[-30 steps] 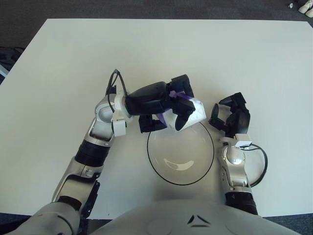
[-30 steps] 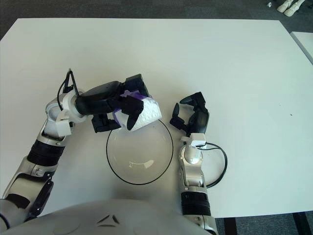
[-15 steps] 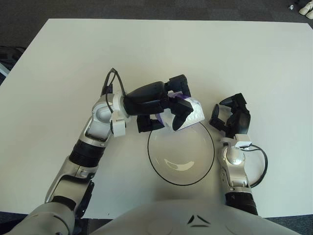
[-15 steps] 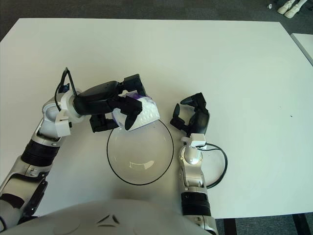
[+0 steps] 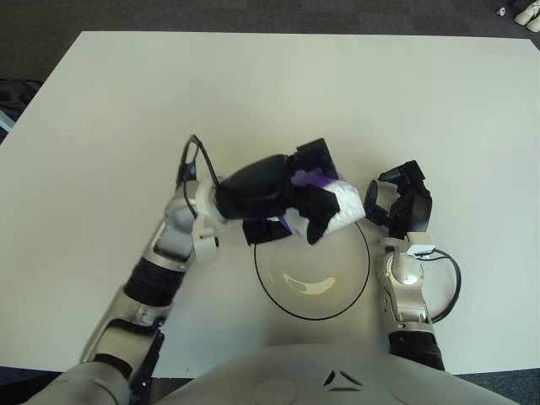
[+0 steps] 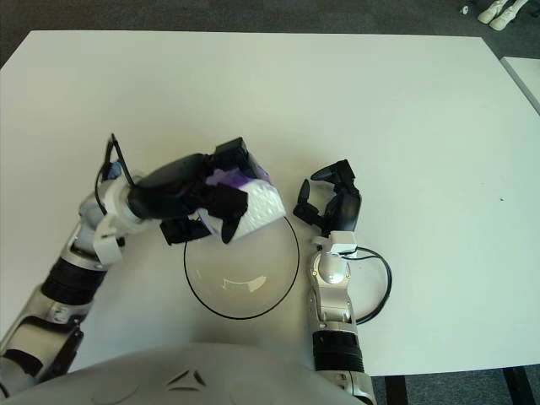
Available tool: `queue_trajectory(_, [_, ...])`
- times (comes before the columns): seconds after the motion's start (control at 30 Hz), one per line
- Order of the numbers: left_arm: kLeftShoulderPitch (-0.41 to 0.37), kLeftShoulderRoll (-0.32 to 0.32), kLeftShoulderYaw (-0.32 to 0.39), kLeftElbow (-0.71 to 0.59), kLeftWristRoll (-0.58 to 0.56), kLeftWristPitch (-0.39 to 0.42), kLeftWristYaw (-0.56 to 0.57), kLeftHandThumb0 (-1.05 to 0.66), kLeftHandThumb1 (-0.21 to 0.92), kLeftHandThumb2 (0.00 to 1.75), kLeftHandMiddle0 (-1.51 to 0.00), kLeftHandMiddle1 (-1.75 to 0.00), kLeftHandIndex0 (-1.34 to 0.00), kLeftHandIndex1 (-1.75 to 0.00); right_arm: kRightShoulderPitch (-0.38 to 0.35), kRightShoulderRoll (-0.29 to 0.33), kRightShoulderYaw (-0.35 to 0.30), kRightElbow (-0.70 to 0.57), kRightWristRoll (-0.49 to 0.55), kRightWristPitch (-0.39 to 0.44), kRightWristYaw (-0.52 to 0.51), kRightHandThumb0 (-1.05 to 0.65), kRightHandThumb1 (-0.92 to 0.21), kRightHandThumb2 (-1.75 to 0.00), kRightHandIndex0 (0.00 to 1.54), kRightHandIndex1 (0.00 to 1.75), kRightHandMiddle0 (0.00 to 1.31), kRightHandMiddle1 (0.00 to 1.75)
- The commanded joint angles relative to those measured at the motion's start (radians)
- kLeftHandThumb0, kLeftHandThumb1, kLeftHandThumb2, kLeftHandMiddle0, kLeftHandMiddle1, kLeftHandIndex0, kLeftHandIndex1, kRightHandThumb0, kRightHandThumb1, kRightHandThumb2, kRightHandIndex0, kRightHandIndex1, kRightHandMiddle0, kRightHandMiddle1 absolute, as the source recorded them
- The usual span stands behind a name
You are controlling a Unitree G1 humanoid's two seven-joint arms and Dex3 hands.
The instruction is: Put the tissue paper into the plate.
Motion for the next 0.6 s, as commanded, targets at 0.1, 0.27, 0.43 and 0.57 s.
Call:
queue_trajectory(0.1, [-0.11,0.034,-0.015,-0.013,0.016,0.103,-0.017,0.0,-0.07,1.7,-0.89,-1.75,-0.75,-1.6,0.055,-0.005,-0.01,0.147,-0.006,-0.026,0.004,-0.54,-0.18,-1.5,1.18,1.75,0.73,1.75])
queue_trajectory(0.27, [-0.167,0.06,-0.045,0.052,-0.025,0.011,-0.029,0.0,-0.09,1.74,-0.91,-1.75,-0.76,-1.62,0.054,-0.003,-0.009,0.152,-0.013,-0.036,-0.003,-0.54,-0.18,-1.5,1.18,1.75,0.73,1.75])
queue_trajectory(0.43, [-0.218,0.082,-0.051,0.151,-0.09,-0.07,-0.031,0.0,-0.1,1.75,-0.91,-1.75,-0.76,-1.62,0.053,-0.005,-0.009,0.153,-0.009,-0.033,0.0,-0.54,-0.18,-1.49,1.18,1.75,0.73,1.75])
queue_trajectory(0.57, [-0.239,0.114,-0.072,0.195,-0.12,-0.104,-0.06,0.0,-0.1,1.75,-0.91,-1.75,-0.76,-1.63,0.056,-0.007,-0.008,0.15,0.001,-0.024,0.01,-0.54,-0.19,-1.49,1.18,1.75,0.73,1.75])
